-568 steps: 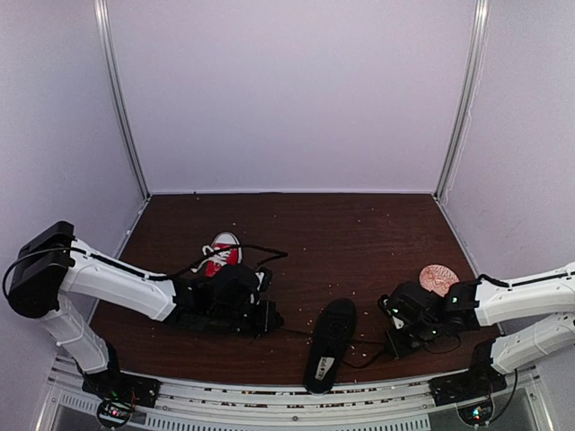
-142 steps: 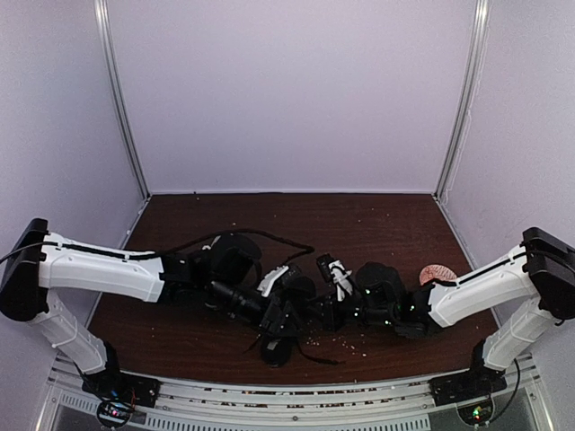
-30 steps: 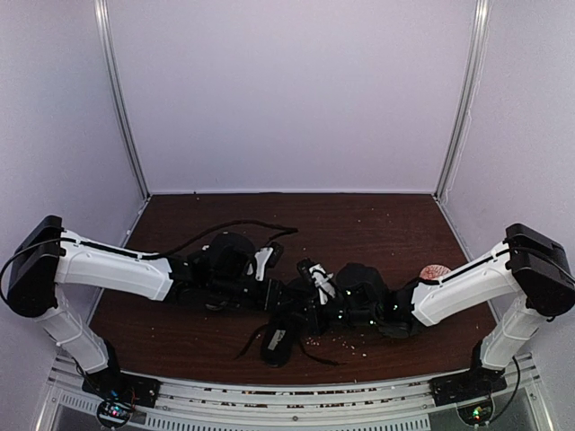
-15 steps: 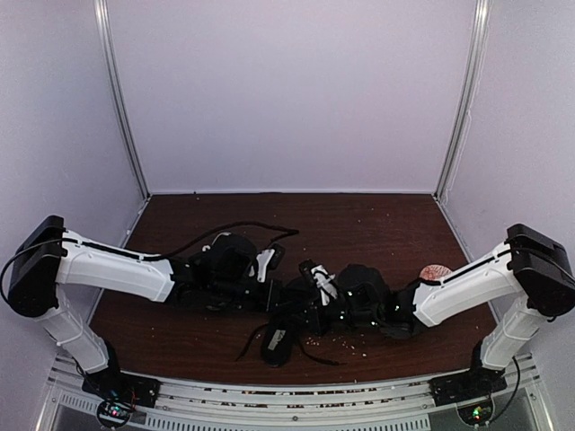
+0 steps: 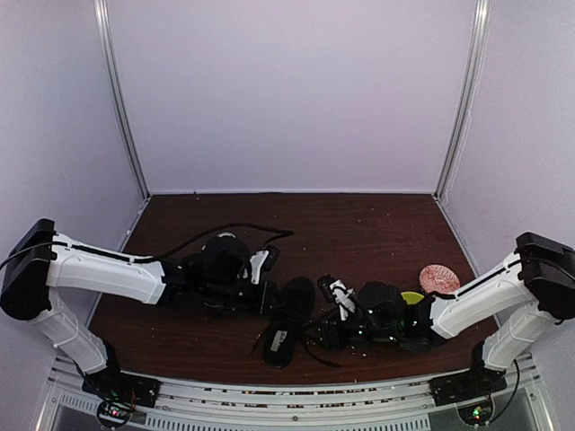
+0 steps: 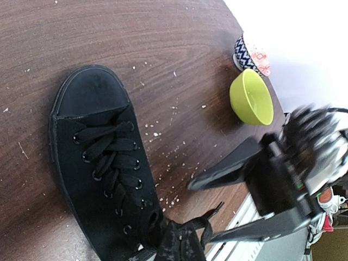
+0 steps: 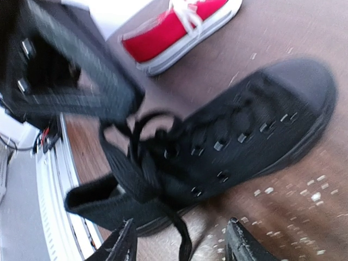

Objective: Tie the shoes
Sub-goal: Pass from the right arm to the left, then pick up the item from the center of the board.

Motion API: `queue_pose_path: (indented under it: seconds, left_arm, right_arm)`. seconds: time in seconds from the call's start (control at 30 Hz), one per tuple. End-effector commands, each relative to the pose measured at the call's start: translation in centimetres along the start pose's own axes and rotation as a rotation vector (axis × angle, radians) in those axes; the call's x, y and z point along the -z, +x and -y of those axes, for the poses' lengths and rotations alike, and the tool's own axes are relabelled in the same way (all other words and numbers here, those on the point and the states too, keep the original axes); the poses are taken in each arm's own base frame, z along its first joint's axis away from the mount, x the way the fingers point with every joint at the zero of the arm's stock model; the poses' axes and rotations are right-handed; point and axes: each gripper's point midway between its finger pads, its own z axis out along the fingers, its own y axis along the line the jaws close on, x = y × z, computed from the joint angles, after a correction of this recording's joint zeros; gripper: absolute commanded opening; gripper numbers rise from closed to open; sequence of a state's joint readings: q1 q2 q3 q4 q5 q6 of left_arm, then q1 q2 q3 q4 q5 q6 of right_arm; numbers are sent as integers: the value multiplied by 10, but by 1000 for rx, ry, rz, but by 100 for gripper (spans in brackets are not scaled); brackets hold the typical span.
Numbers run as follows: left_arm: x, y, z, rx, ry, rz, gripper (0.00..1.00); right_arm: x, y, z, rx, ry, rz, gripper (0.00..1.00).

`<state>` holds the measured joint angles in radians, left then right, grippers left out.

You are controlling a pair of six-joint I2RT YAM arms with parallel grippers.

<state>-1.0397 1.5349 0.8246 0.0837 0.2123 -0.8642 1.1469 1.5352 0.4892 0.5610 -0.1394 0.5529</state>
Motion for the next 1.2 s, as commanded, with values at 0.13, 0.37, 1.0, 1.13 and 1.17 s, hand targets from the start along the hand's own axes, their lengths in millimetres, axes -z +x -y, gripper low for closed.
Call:
queue_pose_path:
  seconds: [0.13, 0.37, 1.0, 1.13, 1.17]
  left_arm:
    - [13, -7, -1, -22, -14, 43, 0]
    - [17, -11, -4, -21, -41, 56, 0]
    - [19, -5, -3, -62, -33, 29, 0]
    - [19, -3, -3, -65, -31, 24, 0]
    - [19, -4, -3, -65, -30, 24, 0]
  right_arm:
    - [-21, 5, -17, 0, -46, -16, 55]
    - [-13, 17, -19, 12, -47, -54, 57]
    - [-32, 32, 4, -34, 33, -121, 36]
    - [-36, 26, 3, -52, -18, -107, 34]
    - [-37, 24, 1, -57, -38, -104, 31]
